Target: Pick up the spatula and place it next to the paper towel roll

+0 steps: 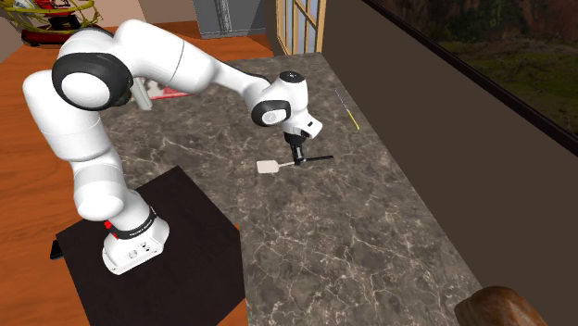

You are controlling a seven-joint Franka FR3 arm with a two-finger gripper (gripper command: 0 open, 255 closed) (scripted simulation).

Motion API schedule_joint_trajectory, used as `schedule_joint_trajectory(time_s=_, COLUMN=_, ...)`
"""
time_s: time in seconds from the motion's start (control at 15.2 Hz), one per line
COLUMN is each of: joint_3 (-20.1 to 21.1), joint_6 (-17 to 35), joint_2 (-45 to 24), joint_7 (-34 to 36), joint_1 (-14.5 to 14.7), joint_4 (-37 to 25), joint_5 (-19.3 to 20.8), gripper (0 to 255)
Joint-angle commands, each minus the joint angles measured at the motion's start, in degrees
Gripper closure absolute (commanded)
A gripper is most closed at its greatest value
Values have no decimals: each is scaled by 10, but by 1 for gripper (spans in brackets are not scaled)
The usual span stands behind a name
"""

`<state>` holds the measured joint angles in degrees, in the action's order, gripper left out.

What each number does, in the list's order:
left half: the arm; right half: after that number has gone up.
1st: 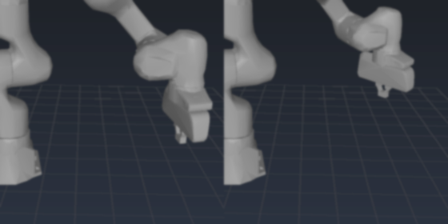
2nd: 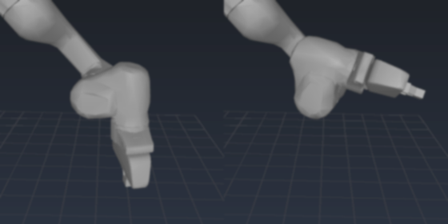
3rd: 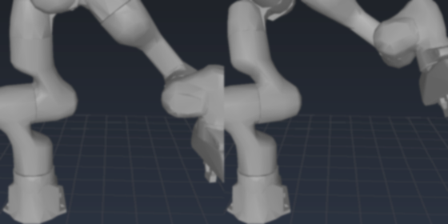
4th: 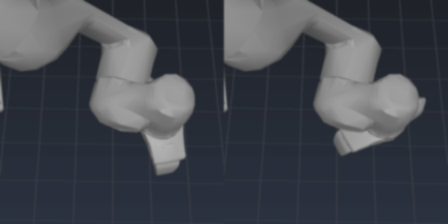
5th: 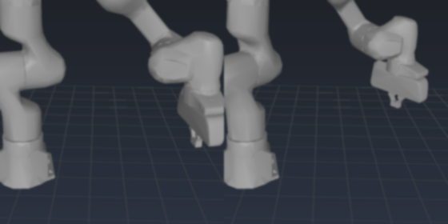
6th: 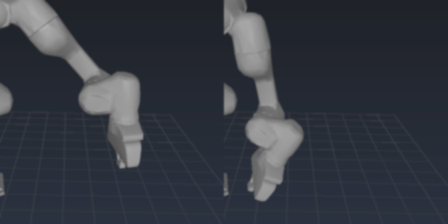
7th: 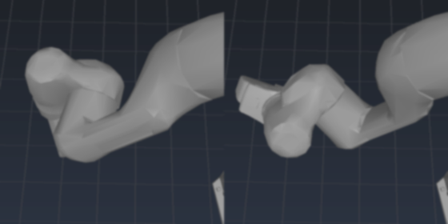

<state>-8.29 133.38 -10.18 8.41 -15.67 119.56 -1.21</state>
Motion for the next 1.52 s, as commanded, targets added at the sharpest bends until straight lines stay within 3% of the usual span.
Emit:
schedule_joint_trajectory(time_s=0.0, joint_3=0, joint_6=0, joint_2=0, joint_7=0, joint_1=0, joint_4=0, joint_5=0, gripper=255)
schedule_joint_trajectory(time_s=0.4, joint_3=0, joint_6=0, joint_2=0, joint_7=0, joint_1=0, joint_4=0, joint_5=0, gripper=255)
schedule_joint_trajectory(time_s=1.45, joint_3=-2, joint_6=-114, joint_2=56, joint_7=7, joint_1=2, joint_4=-59, joint_5=11, gripper=255)
